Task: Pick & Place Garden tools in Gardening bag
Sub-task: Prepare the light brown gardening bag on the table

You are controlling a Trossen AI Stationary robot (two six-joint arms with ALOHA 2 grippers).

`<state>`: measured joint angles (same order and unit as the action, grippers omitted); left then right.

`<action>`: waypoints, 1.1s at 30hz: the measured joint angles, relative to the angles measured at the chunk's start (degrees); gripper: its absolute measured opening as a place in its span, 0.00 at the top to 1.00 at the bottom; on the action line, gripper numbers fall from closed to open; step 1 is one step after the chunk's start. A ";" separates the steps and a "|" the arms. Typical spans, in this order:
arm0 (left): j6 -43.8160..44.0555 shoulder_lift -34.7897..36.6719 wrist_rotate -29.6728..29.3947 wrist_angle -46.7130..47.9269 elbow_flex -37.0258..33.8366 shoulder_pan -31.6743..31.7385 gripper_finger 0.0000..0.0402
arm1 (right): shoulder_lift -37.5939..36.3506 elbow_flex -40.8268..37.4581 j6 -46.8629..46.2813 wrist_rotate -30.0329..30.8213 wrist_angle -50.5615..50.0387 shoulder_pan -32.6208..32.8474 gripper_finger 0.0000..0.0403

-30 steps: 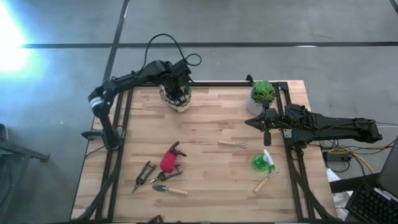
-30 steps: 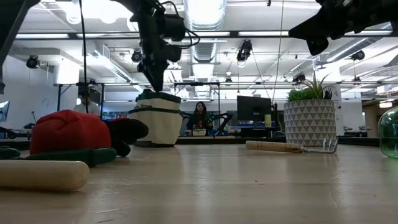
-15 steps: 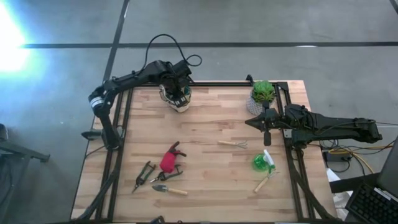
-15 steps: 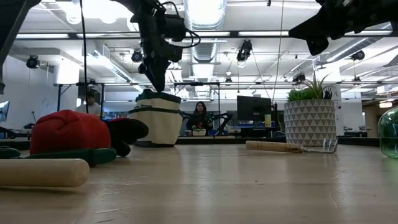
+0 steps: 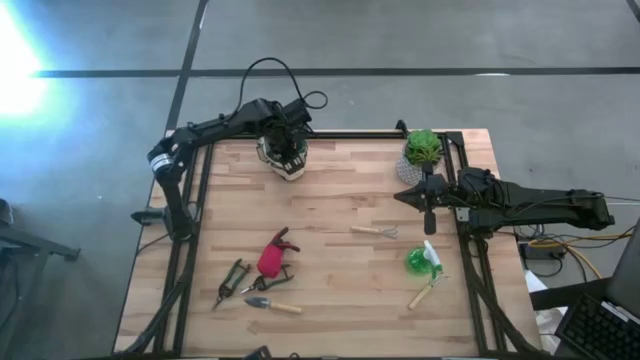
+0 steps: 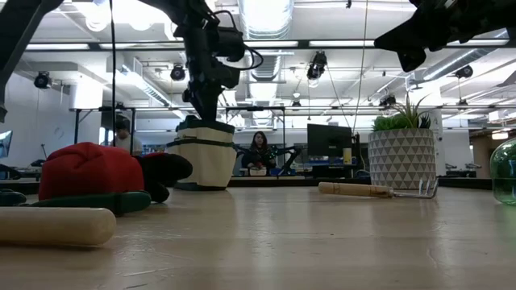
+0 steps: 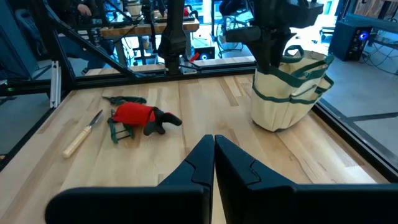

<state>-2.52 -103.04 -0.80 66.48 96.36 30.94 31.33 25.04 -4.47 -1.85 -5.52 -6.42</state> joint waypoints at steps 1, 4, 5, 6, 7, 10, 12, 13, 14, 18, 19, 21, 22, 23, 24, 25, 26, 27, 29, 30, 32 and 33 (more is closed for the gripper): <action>-0.04 -0.06 0.00 -0.09 0.00 0.02 0.67 | 0.00 0.00 0.00 0.00 0.00 0.00 0.98; -0.25 -0.15 -0.01 -0.56 -0.02 0.00 0.67 | 0.00 0.00 0.00 0.00 0.00 0.00 0.98; -0.28 -0.15 -0.02 -0.76 -0.02 0.00 0.67 | 0.00 0.00 0.00 0.01 -0.02 0.01 0.98; -0.28 -0.15 -0.02 -1.02 -0.02 0.00 0.68 | 0.00 0.00 0.00 0.02 -0.01 0.00 0.98; -0.28 -0.15 -0.02 -1.21 -0.02 0.00 0.68 | 0.00 0.00 0.00 0.00 0.00 0.00 0.98; -0.31 -0.15 -0.04 -1.44 -0.04 0.00 0.69 | 0.00 0.00 0.00 0.00 0.00 0.02 0.98; -0.31 -0.15 -0.04 -1.48 -0.09 0.00 0.71 | 0.00 0.00 0.00 0.00 0.00 0.01 0.98; -0.31 -0.15 -0.04 -1.50 -0.21 0.01 0.72 | 0.00 0.00 0.00 0.00 -0.01 0.00 0.98; -0.31 -0.15 -0.04 -1.55 -0.38 0.00 0.73 | 0.00 0.00 0.00 0.00 0.00 0.00 0.98; -0.50 -0.15 -0.05 -2.11 -2.32 0.02 0.78 | 0.00 0.00 0.00 0.00 0.00 0.02 0.98; -0.69 -0.15 -0.06 -2.56 -3.12 0.00 0.79 | 0.00 0.00 0.00 0.01 0.00 0.00 0.98; -1.41 -0.15 -0.05 -3.06 -4.52 0.00 0.81 | 0.00 0.00 0.00 0.01 0.00 0.01 0.98; -1.71 -0.15 -0.04 -3.26 -5.02 0.00 0.83 | 0.00 0.00 0.00 0.01 0.00 0.01 0.98; -2.03 -0.15 -0.04 -3.34 -5.38 0.00 0.84 | 0.00 0.00 0.00 0.01 0.00 0.00 0.98; -2.44 -0.15 -0.05 -3.60 -5.66 0.00 0.86 | 0.00 0.00 0.00 0.00 0.00 0.00 0.98; -2.89 -0.15 -0.04 -3.67 -5.72 0.00 0.87 | 0.00 0.00 0.00 0.02 0.00 0.00 0.98; -3.38 -0.15 -0.04 -3.71 -5.73 0.00 0.90 | 0.00 0.00 0.00 0.02 0.00 0.00 0.98; -3.66 -0.15 -0.04 -3.67 -5.65 0.00 0.92 | 0.00 0.00 0.00 0.00 0.00 0.00 0.98; -4.12 -0.15 0.05 -3.90 -5.24 0.01 0.97 | 0.00 0.00 0.00 0.02 0.00 0.02 0.98; -4.26 -0.15 0.08 -4.36 -5.09 0.02 0.98 | 0.00 0.00 0.00 0.01 0.00 0.01 0.98; -4.31 -0.15 0.29 -5.37 -4.80 0.02 0.98 | 0.00 0.00 0.00 0.01 0.00 0.00 0.98; -4.30 -0.15 0.63 -5.73 -4.74 0.02 0.98 | 0.00 0.00 0.00 0.02 0.00 0.02 0.98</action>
<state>-6.83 -103.20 -0.17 60.75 91.61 30.96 31.33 25.04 -4.47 -1.83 -5.52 -6.39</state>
